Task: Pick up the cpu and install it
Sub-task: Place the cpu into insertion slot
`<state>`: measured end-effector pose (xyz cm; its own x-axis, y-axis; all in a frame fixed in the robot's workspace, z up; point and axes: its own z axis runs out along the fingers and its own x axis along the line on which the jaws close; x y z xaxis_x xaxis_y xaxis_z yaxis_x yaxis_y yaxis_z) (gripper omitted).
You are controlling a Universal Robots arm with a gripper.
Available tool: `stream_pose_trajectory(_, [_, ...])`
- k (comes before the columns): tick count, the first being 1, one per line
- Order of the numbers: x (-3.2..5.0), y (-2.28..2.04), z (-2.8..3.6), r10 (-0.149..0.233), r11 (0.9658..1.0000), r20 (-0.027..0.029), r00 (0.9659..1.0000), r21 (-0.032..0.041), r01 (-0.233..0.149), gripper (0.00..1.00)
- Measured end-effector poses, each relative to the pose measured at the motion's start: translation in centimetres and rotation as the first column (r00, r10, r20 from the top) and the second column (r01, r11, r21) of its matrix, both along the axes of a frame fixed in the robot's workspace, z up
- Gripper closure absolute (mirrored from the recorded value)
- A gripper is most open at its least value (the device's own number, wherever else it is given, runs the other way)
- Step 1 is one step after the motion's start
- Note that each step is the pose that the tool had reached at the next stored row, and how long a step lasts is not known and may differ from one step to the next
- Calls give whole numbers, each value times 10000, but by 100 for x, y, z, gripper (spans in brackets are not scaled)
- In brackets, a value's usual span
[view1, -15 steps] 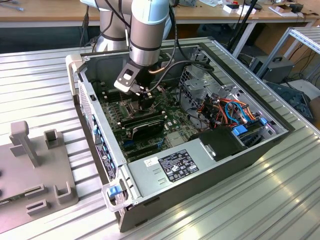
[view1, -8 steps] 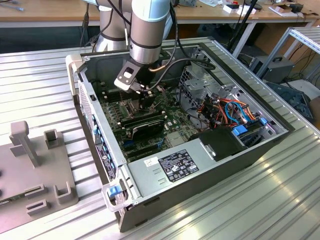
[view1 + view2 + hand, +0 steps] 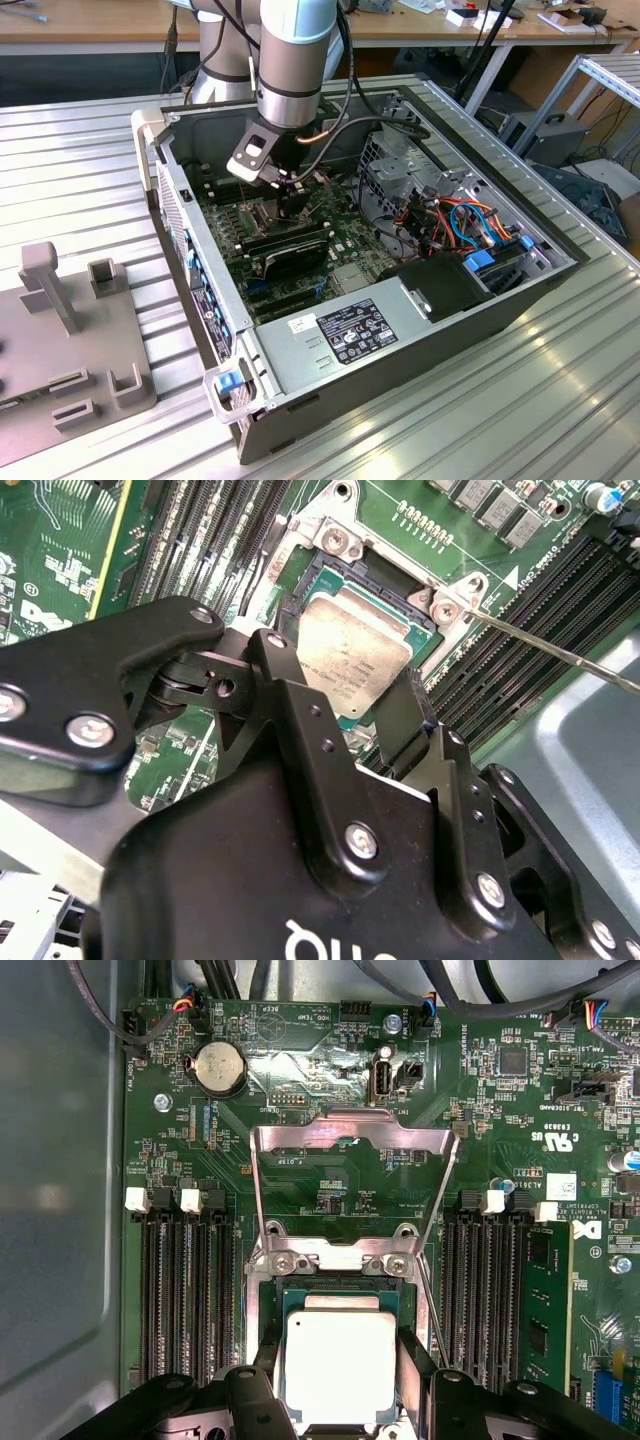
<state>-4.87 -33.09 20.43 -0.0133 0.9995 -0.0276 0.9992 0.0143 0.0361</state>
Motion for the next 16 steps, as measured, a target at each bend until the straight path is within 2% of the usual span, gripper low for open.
stream_pose_trajectory(5, [-1,0,1,-1,10000,1,10000,33,1,45])
stream_pose_trajectory(16, [5,0,-3,1,10000,1,10000,38,-1,45])
